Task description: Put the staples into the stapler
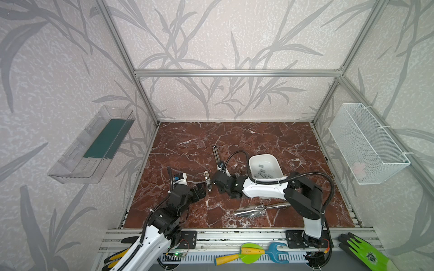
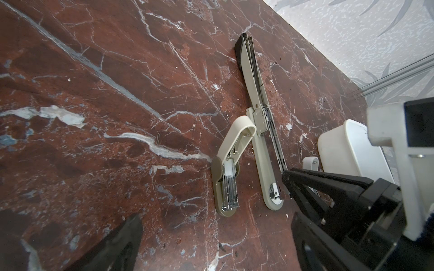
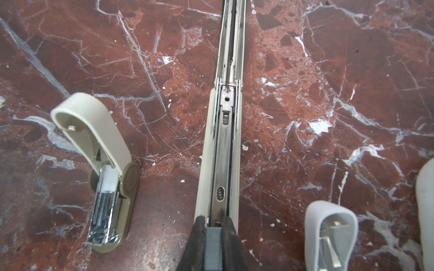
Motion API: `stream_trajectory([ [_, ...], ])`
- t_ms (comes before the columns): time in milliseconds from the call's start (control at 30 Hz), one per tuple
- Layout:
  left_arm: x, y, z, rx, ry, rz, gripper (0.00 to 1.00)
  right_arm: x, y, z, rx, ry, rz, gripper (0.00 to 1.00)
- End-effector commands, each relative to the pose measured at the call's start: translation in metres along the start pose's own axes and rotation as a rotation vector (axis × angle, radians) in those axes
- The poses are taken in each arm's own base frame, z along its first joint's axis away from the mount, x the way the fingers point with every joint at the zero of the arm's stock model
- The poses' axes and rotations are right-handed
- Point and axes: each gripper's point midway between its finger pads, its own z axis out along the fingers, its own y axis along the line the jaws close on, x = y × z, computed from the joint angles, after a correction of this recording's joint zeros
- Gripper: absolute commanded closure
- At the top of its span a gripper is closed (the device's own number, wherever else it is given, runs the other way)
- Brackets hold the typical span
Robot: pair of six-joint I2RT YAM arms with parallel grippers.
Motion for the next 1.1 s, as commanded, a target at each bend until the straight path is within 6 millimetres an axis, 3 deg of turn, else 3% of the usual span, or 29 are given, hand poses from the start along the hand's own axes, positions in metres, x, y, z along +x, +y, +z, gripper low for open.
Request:
stream_trajectory([
  [0, 0.0, 0.003, 0.001, -0.011, -0.008, -0.018, 0.01, 0.008, -0.006, -0.002, 0.022, 0.011, -0.009, 0.94],
  [200, 0.0, 0.003, 0.001, -0.012, -0.01, -0.02, 0.01, -0.004, -0.001, -0.012, -0.009, -0.018, -0.03, 0.94],
  [500, 0.0, 0.004, 0.001, -0.017, -0.007, -0.02, 0.01, 0.002, -0.007, -0.02, -0.033, -0.025, -0.14, 0.94],
  [800, -0.004, 0.007, 0.001, -0.036, -0.028, -0.021, 0.01, -0.019, 0.015, -0.037, -0.163, -0.097, -0.238, 0.94],
  [1067, -0.007, 0.013, 0.005, -0.088, -0.036, -0.008, 0.01, -0.026, 0.007, -0.028, -0.202, -0.087, -0.221, 0.94],
])
